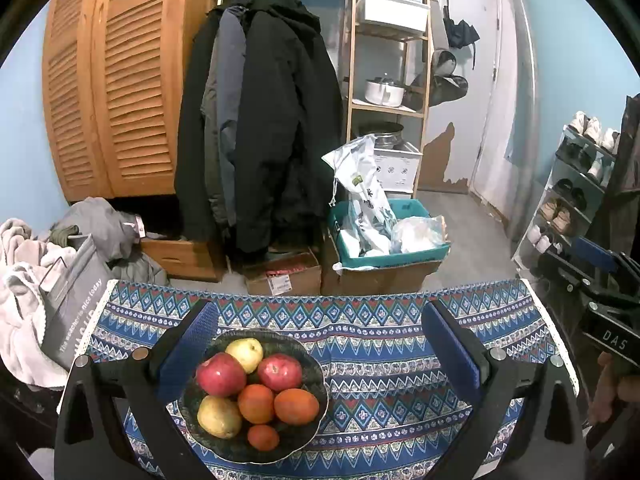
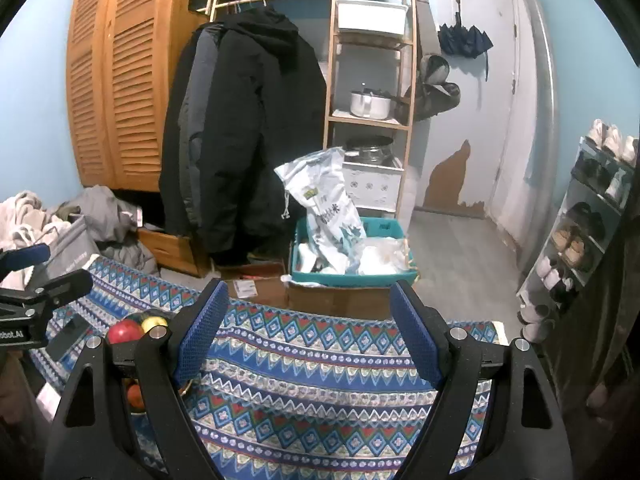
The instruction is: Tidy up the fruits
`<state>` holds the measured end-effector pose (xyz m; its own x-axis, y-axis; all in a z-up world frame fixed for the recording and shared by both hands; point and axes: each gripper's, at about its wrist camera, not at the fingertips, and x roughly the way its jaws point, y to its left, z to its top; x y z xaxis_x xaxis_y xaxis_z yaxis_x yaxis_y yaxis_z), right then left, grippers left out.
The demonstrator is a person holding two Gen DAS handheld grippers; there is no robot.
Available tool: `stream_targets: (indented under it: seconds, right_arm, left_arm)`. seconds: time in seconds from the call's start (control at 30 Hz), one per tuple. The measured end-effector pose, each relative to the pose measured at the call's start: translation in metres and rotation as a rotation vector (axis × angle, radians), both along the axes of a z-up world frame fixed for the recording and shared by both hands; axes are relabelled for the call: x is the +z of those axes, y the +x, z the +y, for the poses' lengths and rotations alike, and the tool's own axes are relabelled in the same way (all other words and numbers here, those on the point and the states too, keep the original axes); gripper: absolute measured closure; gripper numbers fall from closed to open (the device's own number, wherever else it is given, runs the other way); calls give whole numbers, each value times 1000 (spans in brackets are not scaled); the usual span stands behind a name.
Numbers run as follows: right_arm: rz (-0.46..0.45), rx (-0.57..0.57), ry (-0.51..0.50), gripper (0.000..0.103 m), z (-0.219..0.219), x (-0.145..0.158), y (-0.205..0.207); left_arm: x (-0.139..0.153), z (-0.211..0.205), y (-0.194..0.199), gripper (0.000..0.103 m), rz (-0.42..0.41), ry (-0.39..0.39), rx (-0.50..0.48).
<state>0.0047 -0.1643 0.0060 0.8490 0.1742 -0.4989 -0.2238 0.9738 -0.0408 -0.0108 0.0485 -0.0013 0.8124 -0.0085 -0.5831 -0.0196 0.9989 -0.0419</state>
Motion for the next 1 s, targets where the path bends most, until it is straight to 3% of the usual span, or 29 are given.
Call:
stream_targets:
  seconds: [1.0]
  right_arm:
    - [-6,-20,-4,22,-7,0,2]
  left_arm:
    - [0,-2,0,1,-2,14,2]
